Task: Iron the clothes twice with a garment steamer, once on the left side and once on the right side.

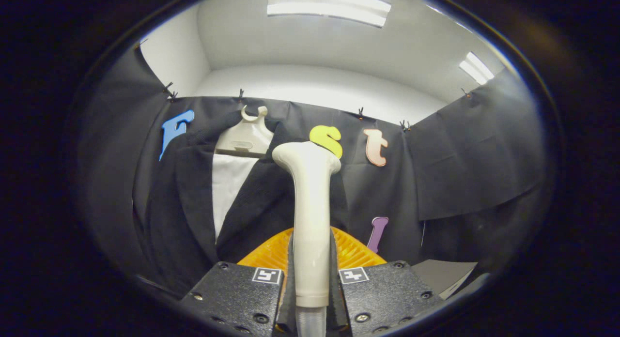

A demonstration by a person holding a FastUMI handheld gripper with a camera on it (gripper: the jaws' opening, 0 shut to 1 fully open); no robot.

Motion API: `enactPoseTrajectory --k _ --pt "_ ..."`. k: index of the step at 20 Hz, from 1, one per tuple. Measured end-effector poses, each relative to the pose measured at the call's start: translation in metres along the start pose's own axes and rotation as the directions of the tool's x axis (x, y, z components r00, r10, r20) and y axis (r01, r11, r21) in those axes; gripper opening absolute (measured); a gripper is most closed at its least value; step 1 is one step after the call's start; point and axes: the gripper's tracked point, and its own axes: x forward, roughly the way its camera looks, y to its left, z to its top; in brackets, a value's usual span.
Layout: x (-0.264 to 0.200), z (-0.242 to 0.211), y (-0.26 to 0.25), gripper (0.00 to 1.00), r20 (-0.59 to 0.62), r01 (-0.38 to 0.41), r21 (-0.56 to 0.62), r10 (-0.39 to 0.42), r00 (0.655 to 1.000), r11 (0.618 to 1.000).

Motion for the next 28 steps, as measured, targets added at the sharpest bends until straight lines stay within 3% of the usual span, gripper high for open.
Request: enactPoseTrajectory --k 9,28 --pt "-0.041 -0.057 -0.003 0.3 -0.102 0.038 -0.047 -0.043 0.994 0.998" --pt "-0.114 -0.194 0.008 0.3 -0.341 -0.052 -0.079 0.022 0.94 0.996"
